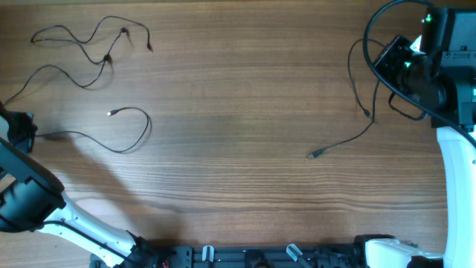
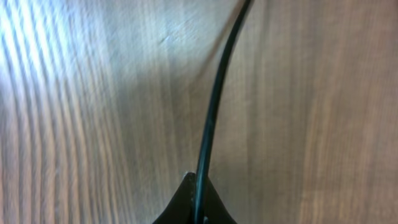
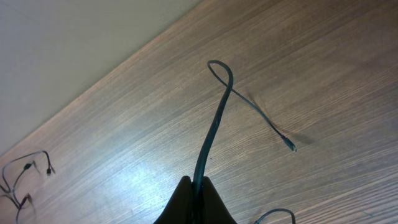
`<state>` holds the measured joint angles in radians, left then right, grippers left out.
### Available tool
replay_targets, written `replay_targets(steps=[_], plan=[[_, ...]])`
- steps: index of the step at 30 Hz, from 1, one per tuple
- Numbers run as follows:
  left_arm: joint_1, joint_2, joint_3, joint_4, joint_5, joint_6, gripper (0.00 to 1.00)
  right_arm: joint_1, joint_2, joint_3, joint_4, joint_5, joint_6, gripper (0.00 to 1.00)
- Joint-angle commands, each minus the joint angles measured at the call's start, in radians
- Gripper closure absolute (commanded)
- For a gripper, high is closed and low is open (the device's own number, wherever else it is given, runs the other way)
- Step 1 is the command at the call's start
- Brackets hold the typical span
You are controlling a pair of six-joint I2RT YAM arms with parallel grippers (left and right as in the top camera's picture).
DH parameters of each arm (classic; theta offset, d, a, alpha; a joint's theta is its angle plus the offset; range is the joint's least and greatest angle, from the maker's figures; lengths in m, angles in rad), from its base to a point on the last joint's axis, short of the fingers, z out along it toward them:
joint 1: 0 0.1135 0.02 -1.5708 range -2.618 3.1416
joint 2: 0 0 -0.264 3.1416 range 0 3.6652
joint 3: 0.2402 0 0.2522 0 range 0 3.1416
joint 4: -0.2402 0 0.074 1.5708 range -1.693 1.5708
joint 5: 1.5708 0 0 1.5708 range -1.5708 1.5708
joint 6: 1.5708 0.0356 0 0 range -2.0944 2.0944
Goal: Untangle cables
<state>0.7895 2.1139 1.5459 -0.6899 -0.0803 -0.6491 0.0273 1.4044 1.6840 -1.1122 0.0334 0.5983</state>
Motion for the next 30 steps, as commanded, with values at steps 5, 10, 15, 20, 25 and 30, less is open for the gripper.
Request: replay_targets(steps=[5,10,15,20,25,30], plan=[[0.001,-0.001,0.193,0.106,0.001,0.299,0.96,-0.002,0.014,0.010,0.012,-0.010,0.007,0.96],[0.001,0.010,0.204,0.092,0.063,0.298,0.06,-0.002,0.014,0.010,0.015,-0.010,0.008,0.96],[0.000,0.011,0.204,-0.090,0.064,0.282,0.00,-0.002,0.016,0.010,0.014,-0.010,0.008,0.96],[-0.005,0.011,0.169,-0.372,0.062,0.166,0.00,-0.002,0.032,0.010,0.001,-0.010,0.007,0.96],[-0.078,0.011,0.016,-0.383,0.065,0.165,0.00,-0.003,0.067,0.010,0.000,-0.010,0.003,0.96],[-0.115,-0.015,0.015,-0.541,0.064,0.108,0.02,-0.002,0.072,0.010,0.004,-0.010,0.004,0.96]])
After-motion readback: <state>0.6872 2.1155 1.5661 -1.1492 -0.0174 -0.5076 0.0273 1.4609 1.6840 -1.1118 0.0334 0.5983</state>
